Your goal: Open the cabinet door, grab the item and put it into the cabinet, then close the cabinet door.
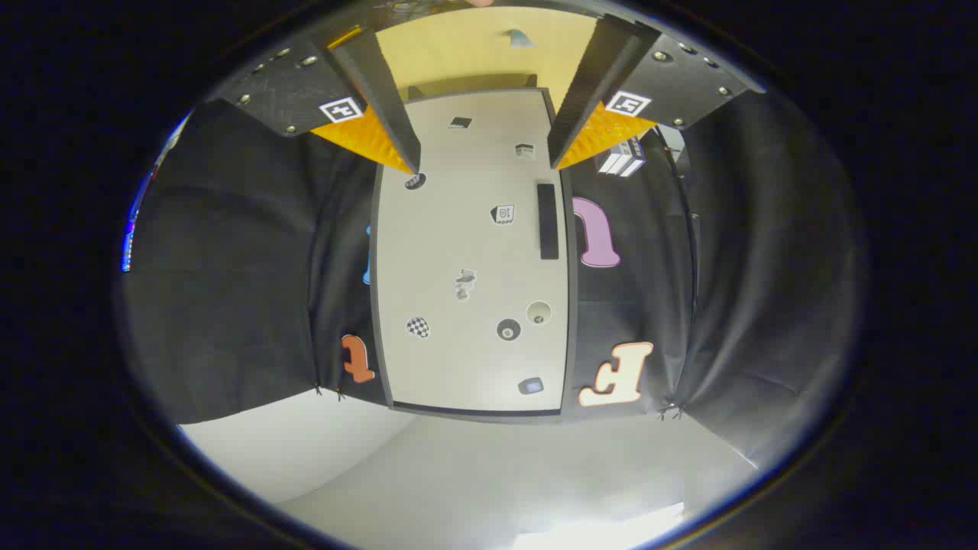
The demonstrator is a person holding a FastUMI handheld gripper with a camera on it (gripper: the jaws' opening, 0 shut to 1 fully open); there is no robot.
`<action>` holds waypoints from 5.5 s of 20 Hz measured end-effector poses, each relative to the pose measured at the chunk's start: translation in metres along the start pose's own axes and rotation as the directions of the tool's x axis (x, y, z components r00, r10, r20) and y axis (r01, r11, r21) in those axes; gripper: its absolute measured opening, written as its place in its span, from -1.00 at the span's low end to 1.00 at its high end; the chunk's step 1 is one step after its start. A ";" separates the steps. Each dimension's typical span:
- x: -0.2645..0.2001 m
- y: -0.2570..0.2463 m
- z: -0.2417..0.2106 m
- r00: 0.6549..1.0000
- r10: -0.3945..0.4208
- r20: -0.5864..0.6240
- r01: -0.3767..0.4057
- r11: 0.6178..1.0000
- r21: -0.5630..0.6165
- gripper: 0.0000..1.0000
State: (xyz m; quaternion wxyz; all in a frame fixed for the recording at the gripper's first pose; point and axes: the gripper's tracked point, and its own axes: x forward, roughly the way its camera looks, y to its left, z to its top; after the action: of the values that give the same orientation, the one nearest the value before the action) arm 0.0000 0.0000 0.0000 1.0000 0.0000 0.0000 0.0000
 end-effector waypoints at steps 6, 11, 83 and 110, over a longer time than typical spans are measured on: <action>0.009 -0.004 0.001 1.000 0.000 -0.003 0.000 1.000 -0.003 0.99; 0.016 -0.008 0.000 1.000 -0.002 -0.003 0.002 1.000 -0.002 0.99; 0.117 0.025 -0.019 0.994 0.082 -0.076 -0.070 0.987 0.143 -0.69; 0.084 -0.147 -0.019 0.997 -0.050 -0.055 0.055 0.994 0.091 -0.90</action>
State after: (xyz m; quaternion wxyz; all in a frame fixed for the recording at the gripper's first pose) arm 0.0842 -0.1465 -0.0185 0.9982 0.0461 0.0263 -0.0261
